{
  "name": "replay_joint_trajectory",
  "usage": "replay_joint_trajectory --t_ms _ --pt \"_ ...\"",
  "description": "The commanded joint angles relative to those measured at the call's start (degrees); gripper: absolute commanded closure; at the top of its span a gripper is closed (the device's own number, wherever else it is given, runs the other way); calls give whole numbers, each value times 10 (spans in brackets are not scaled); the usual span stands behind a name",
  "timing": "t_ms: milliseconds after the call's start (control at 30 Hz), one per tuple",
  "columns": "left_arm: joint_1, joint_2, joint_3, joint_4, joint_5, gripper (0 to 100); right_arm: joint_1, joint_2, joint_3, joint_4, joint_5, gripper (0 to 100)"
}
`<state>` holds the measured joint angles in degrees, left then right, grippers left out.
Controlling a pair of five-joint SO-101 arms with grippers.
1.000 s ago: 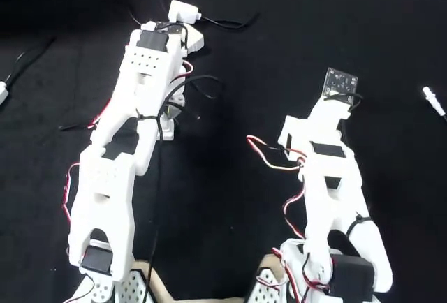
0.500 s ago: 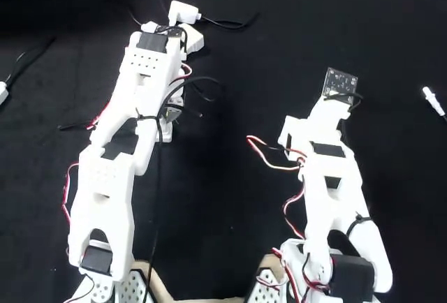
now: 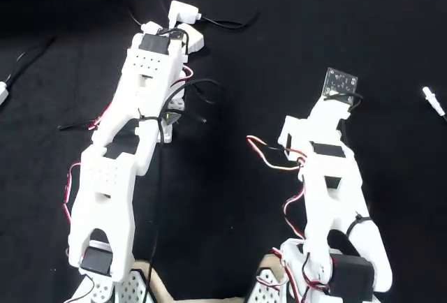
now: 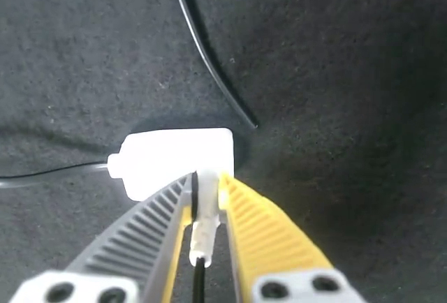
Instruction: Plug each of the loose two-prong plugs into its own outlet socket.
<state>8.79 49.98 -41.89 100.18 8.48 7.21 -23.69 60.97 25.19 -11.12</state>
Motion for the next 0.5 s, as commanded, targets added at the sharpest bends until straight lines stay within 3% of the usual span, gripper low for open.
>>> replay_joint_trajectory --t_ms 0,300,467 --pt "-8 40 15 -8 -4 972 -7 -4 -4 -8 5 627" --pt "-7 87 -63 -1 -11 959 -8 -4 -3 -8 5 627" --pt "-13 82 -85 7 -16 709 -8 -4 -3 -8 11 627"
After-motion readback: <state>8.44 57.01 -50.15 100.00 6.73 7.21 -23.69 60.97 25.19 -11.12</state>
